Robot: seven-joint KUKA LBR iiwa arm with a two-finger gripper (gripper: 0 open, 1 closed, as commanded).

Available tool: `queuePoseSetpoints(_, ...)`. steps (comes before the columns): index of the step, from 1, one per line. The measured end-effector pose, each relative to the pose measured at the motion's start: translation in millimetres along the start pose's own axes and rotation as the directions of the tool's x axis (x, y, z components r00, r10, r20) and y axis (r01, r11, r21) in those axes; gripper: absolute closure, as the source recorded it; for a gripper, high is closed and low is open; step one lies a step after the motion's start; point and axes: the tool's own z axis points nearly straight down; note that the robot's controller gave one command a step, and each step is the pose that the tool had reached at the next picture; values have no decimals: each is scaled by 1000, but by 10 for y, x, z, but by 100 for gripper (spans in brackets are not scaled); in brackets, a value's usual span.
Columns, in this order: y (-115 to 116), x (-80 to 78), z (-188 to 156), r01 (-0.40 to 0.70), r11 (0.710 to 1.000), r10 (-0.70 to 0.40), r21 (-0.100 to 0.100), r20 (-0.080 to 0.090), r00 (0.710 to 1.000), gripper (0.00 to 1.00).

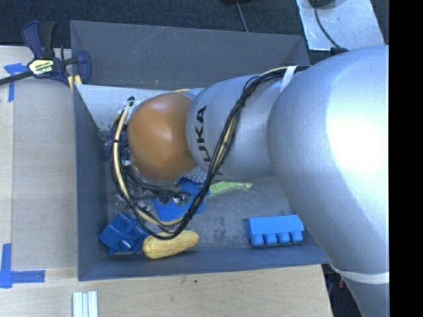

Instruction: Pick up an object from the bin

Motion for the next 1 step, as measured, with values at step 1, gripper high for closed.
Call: queuePoseSetpoints(1, -1, 0, 0, -1, 1000, 1, 0, 0, 1000, 100)
